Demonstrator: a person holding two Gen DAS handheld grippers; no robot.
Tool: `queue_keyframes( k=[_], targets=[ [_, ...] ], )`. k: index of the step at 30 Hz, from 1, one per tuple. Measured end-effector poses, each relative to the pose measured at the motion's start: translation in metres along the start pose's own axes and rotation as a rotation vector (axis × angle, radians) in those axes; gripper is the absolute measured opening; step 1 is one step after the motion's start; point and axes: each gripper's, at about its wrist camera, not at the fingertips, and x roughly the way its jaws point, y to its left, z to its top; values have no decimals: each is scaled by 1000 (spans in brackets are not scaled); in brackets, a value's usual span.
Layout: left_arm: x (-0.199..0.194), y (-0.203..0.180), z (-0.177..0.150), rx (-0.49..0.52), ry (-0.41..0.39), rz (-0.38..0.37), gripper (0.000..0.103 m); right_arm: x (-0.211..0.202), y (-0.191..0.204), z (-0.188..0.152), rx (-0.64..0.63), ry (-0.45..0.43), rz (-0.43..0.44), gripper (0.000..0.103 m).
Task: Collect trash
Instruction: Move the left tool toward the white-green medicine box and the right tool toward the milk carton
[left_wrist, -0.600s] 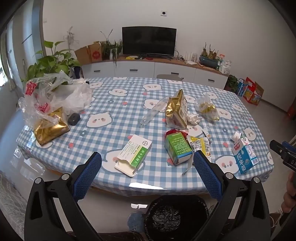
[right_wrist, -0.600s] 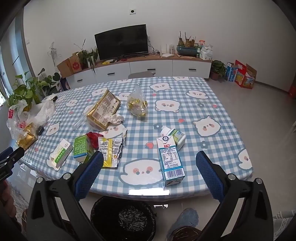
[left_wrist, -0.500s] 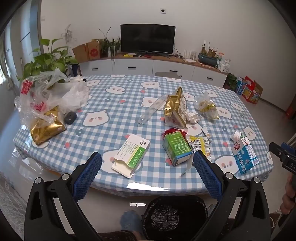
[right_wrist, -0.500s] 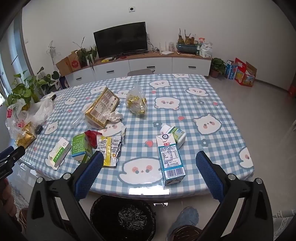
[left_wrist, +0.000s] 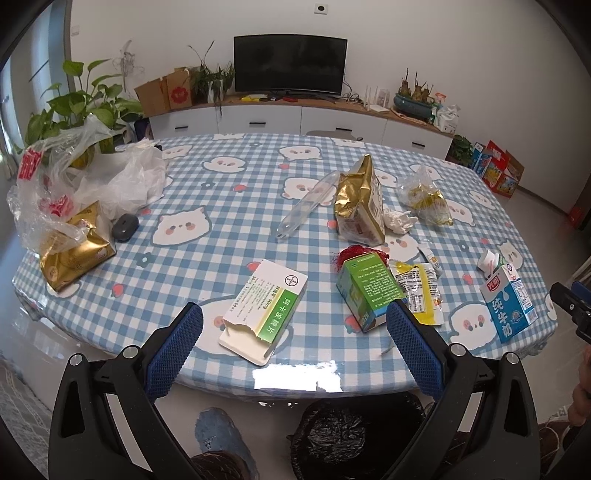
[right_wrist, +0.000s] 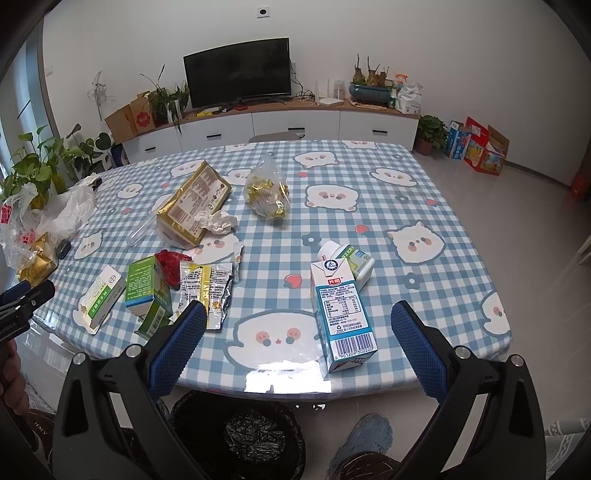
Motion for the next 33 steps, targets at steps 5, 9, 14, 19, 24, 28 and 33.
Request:
queue_keyframes(
  k=[5, 9, 14, 19, 24, 28, 33],
  targets=[
    [8, 2, -1, 15, 14, -20, 97, 5, 0, 2, -1, 9, -12, 96],
    [12, 0, -2, 27, 12, -13, 97, 12, 1, 3, -4, 19, -13, 96],
    [14, 1, -1, 19, 20, -11, 97, 14, 3, 2, -10, 27, -7, 96],
    [13, 1, -1, -2, 23, -33, 97, 12, 4, 1, -13, 22, -7, 96],
    [12, -3, -1, 6, 22, -34, 97, 14, 4, 2, -11, 21, -9, 96],
    [12, -5, -1, 10, 24, -33, 97, 12, 3, 1, -9, 22, -10, 96],
    [14, -5, -1, 11, 24, -28, 97, 12, 3, 2, -9, 22, -9, 96]
  ],
)
